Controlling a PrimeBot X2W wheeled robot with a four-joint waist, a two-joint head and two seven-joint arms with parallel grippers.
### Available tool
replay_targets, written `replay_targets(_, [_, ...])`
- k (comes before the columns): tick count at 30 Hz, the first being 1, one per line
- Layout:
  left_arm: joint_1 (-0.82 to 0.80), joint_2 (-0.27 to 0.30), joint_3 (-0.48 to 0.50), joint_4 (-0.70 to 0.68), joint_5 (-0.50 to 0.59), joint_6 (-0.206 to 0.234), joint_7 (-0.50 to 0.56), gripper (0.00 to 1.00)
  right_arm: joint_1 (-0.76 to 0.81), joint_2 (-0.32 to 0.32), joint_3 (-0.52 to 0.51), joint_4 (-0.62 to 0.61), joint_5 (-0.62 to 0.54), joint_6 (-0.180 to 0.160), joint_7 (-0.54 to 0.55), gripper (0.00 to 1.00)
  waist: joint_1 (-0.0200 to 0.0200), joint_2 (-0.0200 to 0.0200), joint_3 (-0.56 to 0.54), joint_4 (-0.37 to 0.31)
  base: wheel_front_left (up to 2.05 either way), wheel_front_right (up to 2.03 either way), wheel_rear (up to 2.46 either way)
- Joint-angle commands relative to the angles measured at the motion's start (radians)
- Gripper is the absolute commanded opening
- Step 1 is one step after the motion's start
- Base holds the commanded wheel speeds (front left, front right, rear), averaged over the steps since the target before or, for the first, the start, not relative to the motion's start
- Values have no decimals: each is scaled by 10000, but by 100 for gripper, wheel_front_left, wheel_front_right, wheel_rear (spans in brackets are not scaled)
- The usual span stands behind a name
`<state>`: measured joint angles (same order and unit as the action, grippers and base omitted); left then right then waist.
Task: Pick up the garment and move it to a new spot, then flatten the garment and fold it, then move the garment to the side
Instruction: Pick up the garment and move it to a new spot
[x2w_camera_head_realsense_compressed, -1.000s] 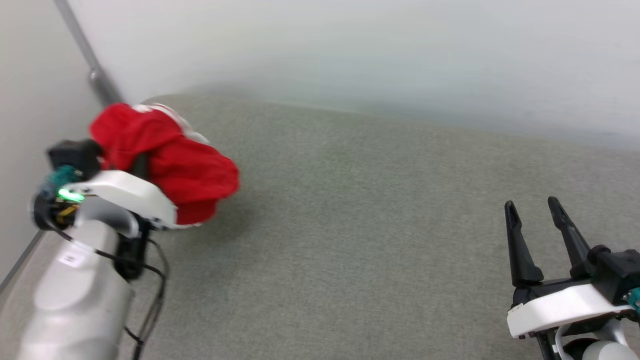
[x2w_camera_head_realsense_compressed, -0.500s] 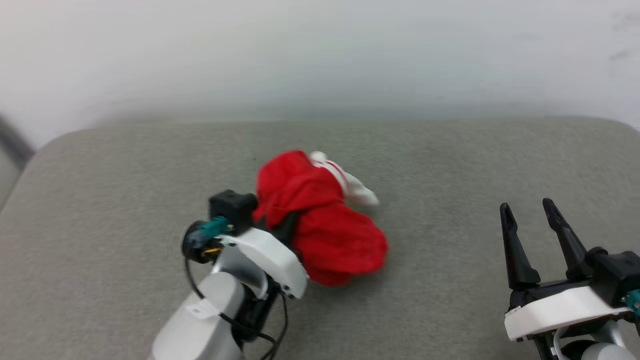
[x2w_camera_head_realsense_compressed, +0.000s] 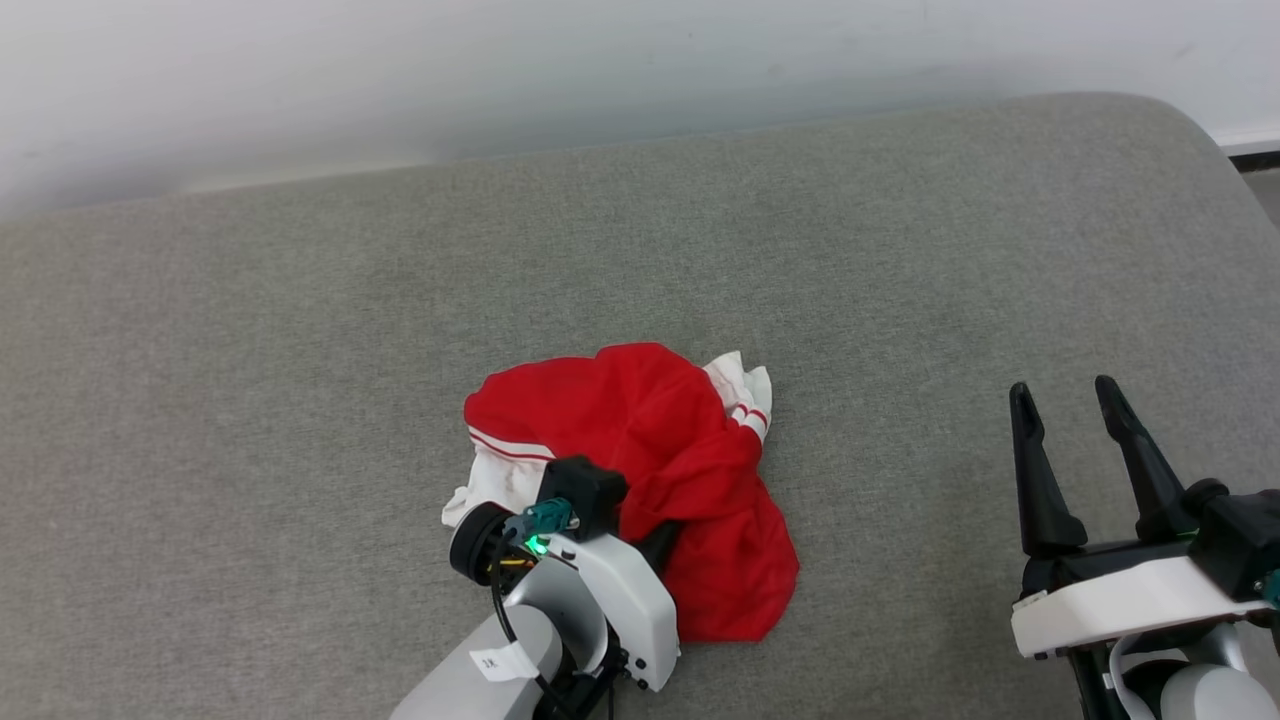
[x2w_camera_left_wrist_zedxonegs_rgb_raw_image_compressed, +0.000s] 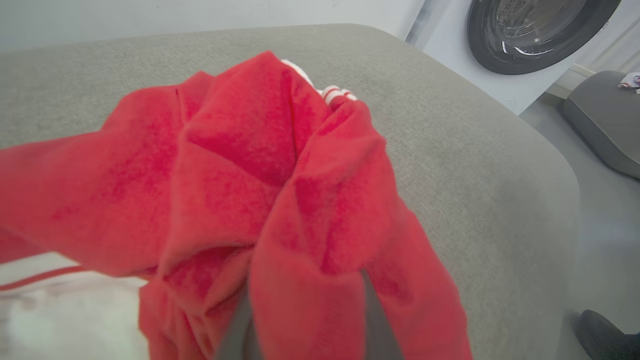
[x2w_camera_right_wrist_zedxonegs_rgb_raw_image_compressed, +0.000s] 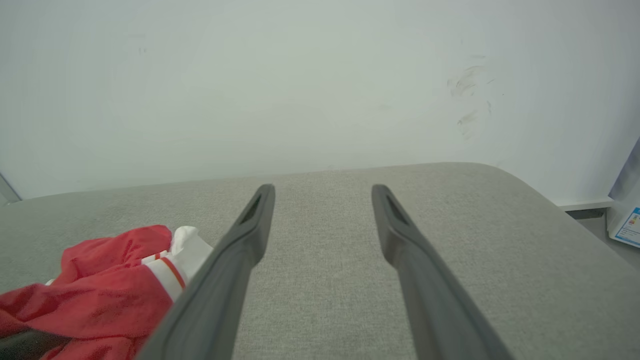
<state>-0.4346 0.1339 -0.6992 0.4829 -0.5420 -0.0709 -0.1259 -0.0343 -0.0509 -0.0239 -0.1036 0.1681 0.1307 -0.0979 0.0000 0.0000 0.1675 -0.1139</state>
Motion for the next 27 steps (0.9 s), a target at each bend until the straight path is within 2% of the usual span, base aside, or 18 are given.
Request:
replay_targets(1, [53,-6,-54,77,27,-85,-65,0,-166,12,-27,37,53,0,-76,100,0,0,10,33,0,0,0])
replay_targets(2, [11,-34,-85,100,34,-99,-134,38,-179,13,-30,70,26,0,-93,100,0,0,-37,99,0,0,0])
replay_targets(3, [-25,-48,-133,120,47,-139,-211,100,-199,12,-46,101,-9,-1,-102,100,0,0,-96,172,0,0,0])
replay_targets(11, [234,-50,-119,-648,271,55,-1017,100,121,10,-63,156,-135,-1,68,100,0,0,-1009,838,0,0,0])
replay_targets(20, [1073,303,799,-2069,467,1022,-1365,100,649,12,-155,-77,-90,0,420,100,0,0,-1729,1525,0,0,0])
replay_targets(27, [1889,898,2281,-2643,628,1823,-1399,100,958,10,-132,-247,-28,0,592,100,0,0,-1877,1691,0,0,0])
